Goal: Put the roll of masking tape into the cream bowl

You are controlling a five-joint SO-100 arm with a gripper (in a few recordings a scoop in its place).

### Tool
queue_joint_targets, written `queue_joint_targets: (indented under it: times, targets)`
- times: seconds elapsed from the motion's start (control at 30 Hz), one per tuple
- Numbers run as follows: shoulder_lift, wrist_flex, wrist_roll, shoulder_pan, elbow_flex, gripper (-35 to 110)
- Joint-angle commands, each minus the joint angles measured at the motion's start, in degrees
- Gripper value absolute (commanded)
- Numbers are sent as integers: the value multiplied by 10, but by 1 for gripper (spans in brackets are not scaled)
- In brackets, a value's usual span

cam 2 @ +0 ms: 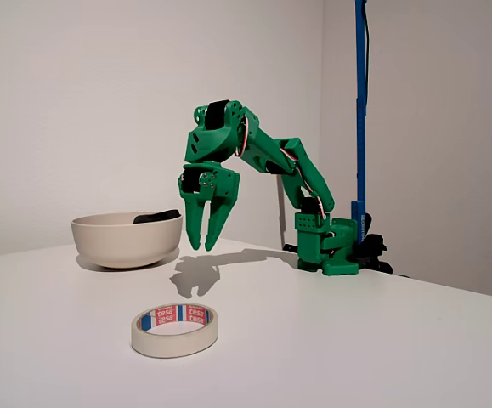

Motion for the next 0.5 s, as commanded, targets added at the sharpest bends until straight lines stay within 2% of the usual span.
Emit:
queue_joint_targets:
  times: [0.0,0.47]
  targets:
    - [16,0,2,-17,-31,10]
    - [-40,-15,11,10,-32,16]
